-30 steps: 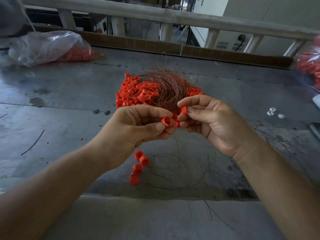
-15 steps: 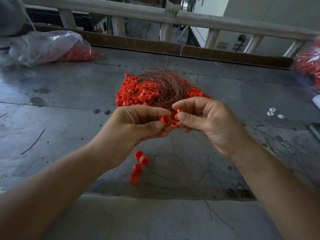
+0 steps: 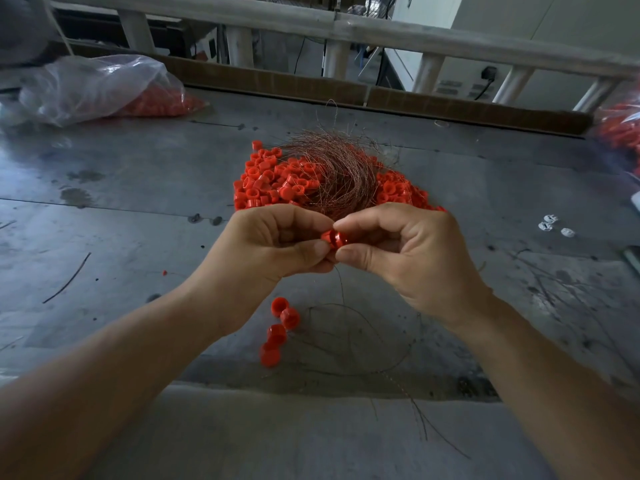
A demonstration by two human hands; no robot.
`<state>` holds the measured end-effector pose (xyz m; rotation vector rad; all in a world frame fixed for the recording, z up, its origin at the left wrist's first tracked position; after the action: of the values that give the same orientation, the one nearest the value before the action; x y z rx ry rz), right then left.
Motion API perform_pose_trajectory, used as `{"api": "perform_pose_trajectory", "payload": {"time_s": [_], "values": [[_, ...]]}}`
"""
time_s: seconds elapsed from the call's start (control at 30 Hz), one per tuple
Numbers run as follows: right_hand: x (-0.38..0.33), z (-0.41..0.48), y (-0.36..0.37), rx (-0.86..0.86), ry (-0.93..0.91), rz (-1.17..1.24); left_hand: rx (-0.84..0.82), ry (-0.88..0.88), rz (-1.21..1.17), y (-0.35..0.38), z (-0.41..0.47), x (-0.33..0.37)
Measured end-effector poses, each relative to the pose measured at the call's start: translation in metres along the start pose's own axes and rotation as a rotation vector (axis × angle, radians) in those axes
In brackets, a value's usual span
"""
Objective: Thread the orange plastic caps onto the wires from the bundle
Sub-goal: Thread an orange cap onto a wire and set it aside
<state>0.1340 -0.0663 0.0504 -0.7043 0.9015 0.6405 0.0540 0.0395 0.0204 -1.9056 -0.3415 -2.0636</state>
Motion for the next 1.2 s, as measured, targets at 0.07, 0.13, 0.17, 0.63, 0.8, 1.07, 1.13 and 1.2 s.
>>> {"api": "perform_pose_trajectory", "payload": {"time_s": [0.07,0.13,0.17,0.63,0.8,1.07,1.13,1.2], "values": [[-0.0007,-0.0001,0.0004,0.0,-0.01,-0.038,0.014,-0.007,-0.011,-0.0006,0.0006,0.0],[-0.0013,-0.0003,-0.0002,0.009,-0.021,-0.059,0.017,-0.01,-0.009,-0.0002,0.0011,0.0],[-0.0018,-0.0004,-0.0006,0.014,-0.027,-0.066,0.015,-0.013,-0.002,0.0,0.0011,0.0],[0.002,0.0009,-0.0011,0.008,0.011,-0.001,0.013,-0.013,0.004,-0.0011,0.0011,0.0012],[0.0014,0.0001,-0.0012,0.018,0.005,-0.024,0.022,-0.003,0.018,-0.0011,0.0007,0.0022],[0.0,-0.0013,0.0019,0.02,-0.033,-0.048,0.038,0.015,0.086,-0.0008,0.0001,0.0033],[-0.0005,-0.0013,0.0019,0.019,-0.043,-0.063,0.041,0.014,0.088,-0.0011,-0.0001,0.0032],[-0.0007,-0.0015,0.0014,0.018,-0.047,-0.086,0.039,0.015,0.094,-0.001,0.0001,0.0029]]}}
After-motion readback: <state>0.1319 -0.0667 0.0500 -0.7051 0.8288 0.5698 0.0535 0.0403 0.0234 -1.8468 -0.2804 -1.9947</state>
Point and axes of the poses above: each hand's wrist, its own z-axis towards the middle knuckle, its own y-axis out of the palm, x = y × z, the point moved 6 cm from there along z, towards the middle knuckle, and after that the axes turned 11 degrees about z, right-handed, at the moved point
